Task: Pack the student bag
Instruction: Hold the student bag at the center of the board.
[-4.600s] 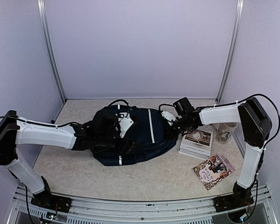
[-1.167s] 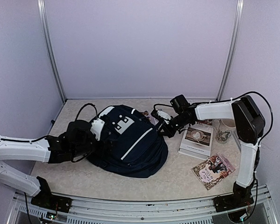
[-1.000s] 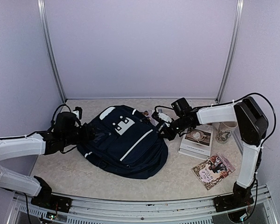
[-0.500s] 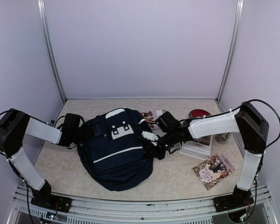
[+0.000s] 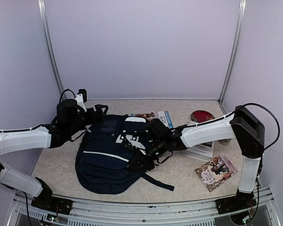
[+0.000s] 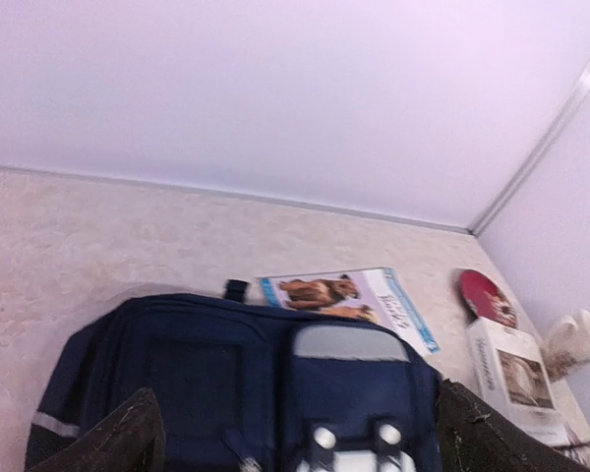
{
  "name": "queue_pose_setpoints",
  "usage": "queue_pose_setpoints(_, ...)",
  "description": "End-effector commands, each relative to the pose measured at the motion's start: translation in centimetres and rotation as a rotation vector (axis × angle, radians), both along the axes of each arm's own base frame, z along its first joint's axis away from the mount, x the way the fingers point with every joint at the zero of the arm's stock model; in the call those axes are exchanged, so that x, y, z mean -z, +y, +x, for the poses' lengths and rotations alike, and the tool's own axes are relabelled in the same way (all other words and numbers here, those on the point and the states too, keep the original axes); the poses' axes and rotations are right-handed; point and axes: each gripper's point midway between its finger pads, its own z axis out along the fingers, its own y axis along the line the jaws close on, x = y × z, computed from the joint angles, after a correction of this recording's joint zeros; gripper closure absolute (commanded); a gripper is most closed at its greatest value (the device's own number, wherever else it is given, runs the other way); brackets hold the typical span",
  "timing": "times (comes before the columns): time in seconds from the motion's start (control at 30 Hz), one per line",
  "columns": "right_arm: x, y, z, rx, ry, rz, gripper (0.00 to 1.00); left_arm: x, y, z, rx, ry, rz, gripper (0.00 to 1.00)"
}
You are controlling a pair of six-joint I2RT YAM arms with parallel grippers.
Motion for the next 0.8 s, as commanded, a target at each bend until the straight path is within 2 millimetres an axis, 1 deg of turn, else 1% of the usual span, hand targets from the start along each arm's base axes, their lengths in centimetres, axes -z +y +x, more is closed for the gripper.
queue_pose_setpoints(0.0,-1.1,1.0,3.1,0.053,0.010,0.051,1.00,-1.3,-2.0,-7.0,0.101,-0.170,0.183,0.14)
queue_pose_setpoints(0.03,-1.1,0.9,3.3,0.057,0.017,0.045,1.00,-1.1,-3.0,-8.7,0.155,-0.186,0.221,0.19)
queue_pose_setpoints(0.1,-0.8,0.7,3.8,0.070,0.038,0.033,1.00,0.0,-5.0,-11.7,0.262,-0.187,0.305,0.27)
queue_pose_setpoints(0.2,-1.2,-0.2,4.7,0.096,0.072,0.031,1.00,2.9,-7.7,-15.5,0.423,-0.154,0.482,0.35)
queue_pose_setpoints(0.3,-2.1,-1.4,5.1,0.118,0.107,0.048,1.00,5.6,-9.7,-18.1,0.546,-0.161,0.701,0.42)
queue_pose_setpoints(0.37,-2.6,-1.9,4.9,0.112,0.124,0.061,1.00,7.4,-10.4,-19.0,0.602,-0.176,0.831,0.46)
queue_pose_setpoints(0.4,-2.7,-2.1,4.6,0.109,0.128,0.061,1.00,8.2,-10.6,-19.2,0.614,-0.176,0.882,0.47)
queue_pose_setpoints(0.47,-2.9,-2.4,4.3,0.107,0.136,0.059,1.00,9.3,-10.4,-18.6,0.596,-0.180,0.963,0.46)
queue_pose_setpoints(0.57,-3.4,-2.8,4.1,0.108,0.130,0.064,1.00,10.6,-10.3,-17.8,0.604,-0.191,1.043,0.37)
queue_pose_setpoints(0.63,-3.7,-2.9,3.8,0.104,0.126,0.073,1.00,11.2,-10.2,-16.8,0.588,-0.184,1.083,0.31)
queue_pose_setpoints(0.7,-3.9,-3.0,3.7,0.100,0.126,0.076,1.00,11.7,-9.9,-15.4,0.541,-0.165,1.126,0.30)
queue_pose_setpoints(0.77,-4.0,-3.0,3.6,0.097,0.125,0.076,1.00,11.8,-10.3,-14.5,0.527,-0.153,1.139,0.30)
